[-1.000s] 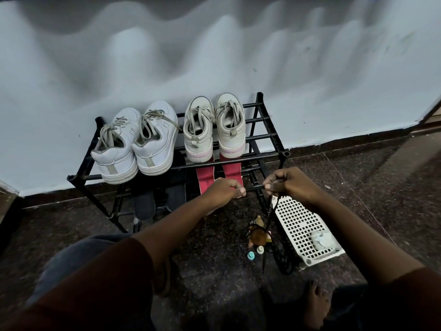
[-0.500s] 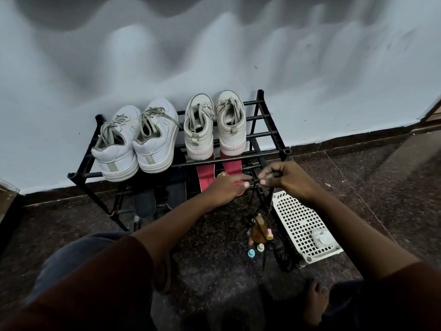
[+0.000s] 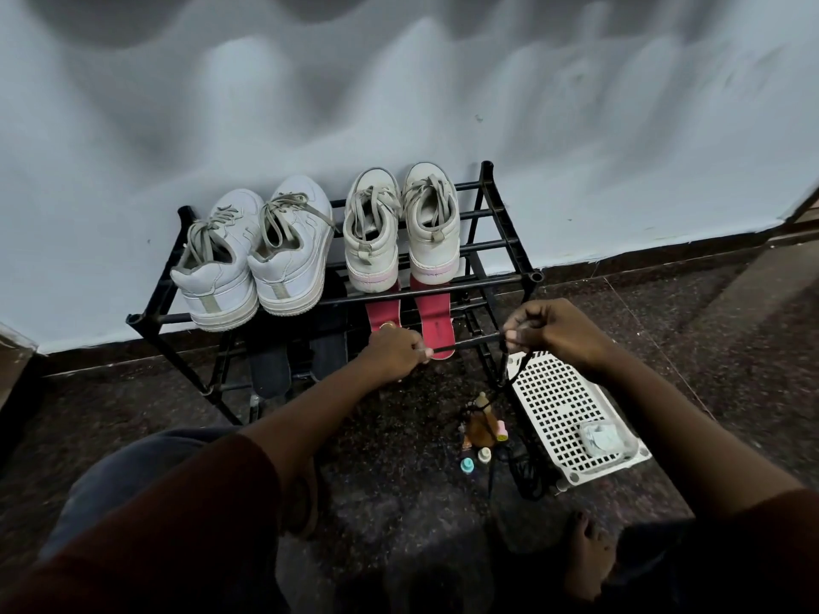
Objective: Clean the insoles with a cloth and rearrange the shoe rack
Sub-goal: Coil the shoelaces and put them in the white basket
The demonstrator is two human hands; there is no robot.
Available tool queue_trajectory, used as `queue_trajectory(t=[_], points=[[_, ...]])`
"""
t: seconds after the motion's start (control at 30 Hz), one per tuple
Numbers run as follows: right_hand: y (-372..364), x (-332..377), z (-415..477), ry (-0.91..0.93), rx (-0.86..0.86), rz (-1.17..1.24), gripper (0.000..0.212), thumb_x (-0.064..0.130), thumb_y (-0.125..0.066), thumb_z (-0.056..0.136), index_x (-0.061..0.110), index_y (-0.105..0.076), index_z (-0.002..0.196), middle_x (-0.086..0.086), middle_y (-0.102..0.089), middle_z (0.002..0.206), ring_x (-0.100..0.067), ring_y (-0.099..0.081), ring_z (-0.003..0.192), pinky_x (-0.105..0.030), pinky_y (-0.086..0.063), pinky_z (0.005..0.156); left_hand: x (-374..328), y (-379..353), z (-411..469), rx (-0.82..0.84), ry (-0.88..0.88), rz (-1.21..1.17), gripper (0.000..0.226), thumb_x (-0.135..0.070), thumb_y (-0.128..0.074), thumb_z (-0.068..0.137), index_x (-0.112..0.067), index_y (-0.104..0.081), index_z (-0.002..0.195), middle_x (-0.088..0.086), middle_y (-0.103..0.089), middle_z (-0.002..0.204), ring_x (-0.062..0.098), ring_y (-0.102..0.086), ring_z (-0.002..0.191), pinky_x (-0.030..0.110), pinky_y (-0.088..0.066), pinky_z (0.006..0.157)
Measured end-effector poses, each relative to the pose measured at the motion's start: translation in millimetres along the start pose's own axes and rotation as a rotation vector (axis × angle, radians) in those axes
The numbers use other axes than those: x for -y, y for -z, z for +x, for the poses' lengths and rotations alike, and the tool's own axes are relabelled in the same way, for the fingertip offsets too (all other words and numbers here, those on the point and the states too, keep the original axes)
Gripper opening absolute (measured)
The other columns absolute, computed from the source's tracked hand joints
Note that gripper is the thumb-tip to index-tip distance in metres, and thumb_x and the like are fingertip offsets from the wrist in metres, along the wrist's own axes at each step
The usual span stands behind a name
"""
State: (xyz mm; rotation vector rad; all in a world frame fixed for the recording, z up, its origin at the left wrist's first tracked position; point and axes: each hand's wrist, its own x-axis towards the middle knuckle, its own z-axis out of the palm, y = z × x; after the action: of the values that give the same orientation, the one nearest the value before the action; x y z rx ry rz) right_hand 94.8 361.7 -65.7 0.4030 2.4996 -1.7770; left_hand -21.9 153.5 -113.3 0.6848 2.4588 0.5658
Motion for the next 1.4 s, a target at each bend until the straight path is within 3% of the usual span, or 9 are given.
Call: queue_trajectory(t=[0.13, 0.27, 0.37, 0.53, 0.63, 0.8, 1.13, 1.27, 1.4], points=[[2, 0, 0, 0.005, -0.024, 0.038, 0.009, -0.008, -0.059, 0.084, 0.0, -0.062, 0.081, -0.014, -0.065, 0.07, -0.03, -0.058, 0.076, -0.042, -0.048, 0.077, 7, 3, 1, -0.027, 0.035, 0.03, 0.023, -0.038, -0.053, 0.094, -0.03, -0.058, 0.073, 0.014, -0.06, 0.116, 0.029, -0.037, 0.125, 0.038, -0.036, 0.102], [-8, 4, 2, 0.039, 0.023, 0.007, 0.007, -0.008, -0.058, 0.085, -0.004, -0.063, 0.089, -0.012, -0.066, 0.073, -0.024, -0.061, 0.073, -0.03, -0.052, 0.072, -6, 3, -5, -0.015, -0.065, -0.024, 0.029, -0.037, -0.051, 0.095, -0.021, -0.063, 0.116, 0.014, -0.053, 0.119, 0.027, -0.04, 0.122, 0.034, -0.035, 0.102], [-16, 8, 3, 0.061, 0.056, -0.006, 0.011, -0.009, -0.056, 0.085, -0.003, -0.064, 0.09, -0.003, -0.066, 0.067, -0.013, -0.061, 0.065, -0.018, -0.05, 0.063, -23, 3, -12, 0.011, -0.182, -0.121, 0.033, -0.036, -0.049, 0.097, -0.028, -0.057, 0.128, 0.008, -0.045, 0.107, 0.018, -0.042, 0.111, 0.023, -0.033, 0.091], [-24, 8, 3, 0.067, 0.069, -0.012, 0.01, -0.009, -0.056, 0.085, -0.005, -0.062, 0.092, -0.007, -0.064, 0.072, -0.006, -0.06, 0.062, -0.013, -0.047, 0.059, -37, 2, -19, 0.031, -0.29, -0.213, 0.025, -0.023, -0.053, 0.096, -0.007, -0.065, 0.11, 0.001, -0.057, 0.095, 0.008, -0.038, 0.097, 0.016, -0.03, 0.069], [-24, 6, 3, 0.056, 0.081, -0.008, 0.009, -0.008, -0.058, 0.085, -0.005, -0.062, 0.091, -0.007, -0.064, 0.071, -0.011, -0.059, 0.065, -0.015, -0.049, 0.062, -36, 2, -18, 0.036, -0.258, -0.216, 0.023, -0.023, -0.053, 0.096, -0.006, -0.064, 0.106, -0.009, -0.048, 0.089, 0.009, -0.036, 0.099, 0.017, -0.03, 0.076], [-17, 4, -1, 0.035, 0.075, -0.027, 0.004, -0.003, -0.06, 0.085, -0.003, -0.063, 0.087, -0.012, -0.066, 0.073, -0.016, -0.06, 0.066, -0.018, -0.05, 0.063, -24, 1, -14, 0.03, -0.198, 0.028, 0.025, -0.028, -0.051, 0.096, -0.012, -0.062, 0.112, 0.015, -0.046, 0.118, 0.024, -0.041, 0.113, 0.027, -0.031, 0.091], [-4, 7, 0, 0.048, 0.009, 0.005, 0.009, -0.007, -0.059, 0.084, 0.0, -0.063, 0.083, -0.011, -0.065, 0.07, -0.027, -0.06, 0.073, -0.041, -0.05, 0.077, -6, 1, -3, 0.04, -0.072, 0.18, 0.026, -0.037, -0.045, 0.097, -0.021, -0.06, 0.111, 0.012, -0.047, 0.119, 0.027, -0.038, 0.121, 0.037, -0.03, 0.104], [-17, 13, 0, 0.064, 0.075, -0.01, 0.01, -0.01, -0.055, 0.086, -0.002, -0.063, 0.087, -0.006, -0.064, 0.068, -0.007, -0.062, 0.062, -0.018, -0.05, 0.063, -29, 6, -16, 0.064, -0.243, -0.017, 0.038, -0.035, -0.039, 0.1, -0.024, -0.05, 0.135, 0.007, -0.046, 0.108, 0.015, -0.035, 0.111, 0.028, -0.03, 0.096], [-22, 11, 1, 0.071, 0.074, -0.012, 0.009, -0.01, -0.054, 0.086, -0.009, -0.061, 0.093, -0.007, -0.062, 0.071, -0.002, -0.059, 0.059, -0.012, -0.047, 0.058, -39, 5, -19, 0.069, -0.304, -0.12, 0.028, -0.028, -0.047, 0.098, -0.014, -0.062, 0.117, 0.005, -0.043, 0.097, 0.014, -0.036, 0.102, 0.025, -0.029, 0.082]])
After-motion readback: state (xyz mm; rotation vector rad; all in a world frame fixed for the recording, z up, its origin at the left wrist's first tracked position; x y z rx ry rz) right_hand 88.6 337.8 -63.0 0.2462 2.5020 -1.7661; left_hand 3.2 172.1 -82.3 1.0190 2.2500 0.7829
